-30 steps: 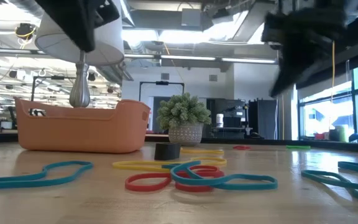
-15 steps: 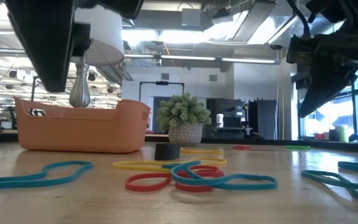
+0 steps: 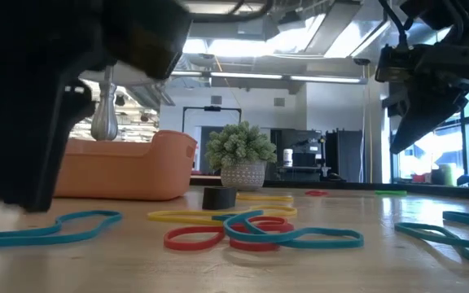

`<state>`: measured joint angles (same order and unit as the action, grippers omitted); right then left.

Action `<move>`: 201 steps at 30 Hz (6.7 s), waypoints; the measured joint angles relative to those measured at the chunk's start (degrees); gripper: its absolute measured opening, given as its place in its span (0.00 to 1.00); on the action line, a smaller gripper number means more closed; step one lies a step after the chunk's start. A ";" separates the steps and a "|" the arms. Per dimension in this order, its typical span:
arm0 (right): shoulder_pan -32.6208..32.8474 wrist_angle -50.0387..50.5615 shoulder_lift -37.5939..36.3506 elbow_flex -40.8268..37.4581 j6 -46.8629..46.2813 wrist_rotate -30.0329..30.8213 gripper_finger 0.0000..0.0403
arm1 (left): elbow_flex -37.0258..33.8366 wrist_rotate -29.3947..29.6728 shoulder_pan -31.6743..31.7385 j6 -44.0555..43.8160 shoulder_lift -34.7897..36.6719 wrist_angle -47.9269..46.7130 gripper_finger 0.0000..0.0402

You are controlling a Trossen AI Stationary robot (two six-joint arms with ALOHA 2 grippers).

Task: Pick and place rubber bands into bin
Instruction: Put the blue rubber band into the orange bin, then put the red rubber band into the orange bin

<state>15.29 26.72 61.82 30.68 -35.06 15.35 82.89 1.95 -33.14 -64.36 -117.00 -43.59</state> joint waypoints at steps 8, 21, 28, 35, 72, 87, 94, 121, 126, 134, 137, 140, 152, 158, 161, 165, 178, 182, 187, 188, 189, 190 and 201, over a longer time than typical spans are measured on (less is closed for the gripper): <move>0.00 0.01 0.00 0.02 1.04 0.00 0.17 | 0.42 1.52 -1.77 -0.50 -4.34 -1.05 0.47; -0.15 -0.20 0.00 0.02 2.52 0.02 0.17 | 0.17 5.09 -3.48 -0.92 -4.51 -0.35 0.03; -0.18 -0.20 0.02 0.02 2.53 0.03 0.17 | -0.60 6.36 -3.43 1.08 1.76 -6.51 0.01; -0.18 -0.65 0.04 0.02 2.63 1.44 0.17 | -0.26 12.02 -2.87 2.47 13.18 -13.96 0.00; -4.86 -7.26 0.04 0.02 -9.43 4.72 0.17 | -18.28 6.25 28.81 53.83 32.09 -21.17 0.00; -9.39 -9.04 0.04 0.02 -9.74 4.70 0.17 | -28.44 4.13 31.72 54.14 32.09 -7.57 0.17; -10.12 -9.43 0.04 0.02 -9.65 4.64 0.17 | -25.75 3.00 32.17 52.15 32.13 -11.56 0.30; -12.32 -13.54 0.04 0.02 -1.95 4.61 0.17 | -18.52 10.85 17.85 46.08 32.32 5.23 0.00; -15.41 -18.87 1.88 2.80 5.55 4.54 0.23 | -25.59 12.15 17.50 46.71 36.20 12.23 0.00; -22.55 -4.03 16.37 20.50 2.63 4.44 0.42 | -40.55 14.35 18.39 47.30 51.78 21.23 0.00; -26.29 8.49 24.21 28.45 -8.22 3.58 0.49 | -44.05 15.14 19.02 47.37 58.16 21.40 0.00; -29.90 16.37 31.13 34.64 -15.86 -0.81 0.56 | -46.03 15.15 19.79 49.19 63.78 20.56 0.00; -34.11 18.65 46.72 41.19 -29.38 -5.30 0.57 | -47.95 14.54 23.28 60.59 77.16 15.22 0.00; -34.28 19.30 50.11 39.87 -34.12 -6.40 0.52 | -47.93 11.99 25.52 64.41 80.81 9.53 0.00; -34.12 19.13 51.24 39.11 -35.40 -7.10 0.48 | -47.93 11.87 26.68 65.92 82.82 7.61 0.00; -33.15 18.75 51.82 38.93 -35.42 -6.99 0.34 | -47.93 11.84 27.87 67.57 84.75 6.63 0.00; -26.54 21.08 46.29 37.83 -35.19 -10.03 0.01 | -47.93 11.85 29.94 69.70 85.40 6.83 0.00; -22.36 20.63 40.18 38.40 -35.47 -9.04 0.01 | -47.93 11.85 29.94 69.96 85.36 6.90 0.00; -17.27 19.96 34.43 39.40 -34.83 -8.42 0.00 | -47.93 11.85 29.94 70.14 85.08 6.92 0.00; -16.47 19.46 33.74 39.86 -33.25 -8.44 0.00 | -47.93 11.85 29.94 70.14 84.86 6.92 0.00; -15.83 19.07 33.37 40.54 -31.03 -8.22 0.00 | -47.93 11.85 29.94 70.15 84.72 6.92 0.00; -15.20 18.46 33.23 41.26 -28.22 -7.97 0.00 | -47.93 11.88 29.94 70.16 84.61 6.92 0.00; -11.52 13.47 41.95 61.12 0.53 -4.44 0.00 | -47.93 11.94 29.92 70.05 81.68 6.92 0.00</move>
<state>3.77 40.19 103.78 91.80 -34.53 10.91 34.96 13.89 -3.22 5.69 -35.32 -36.67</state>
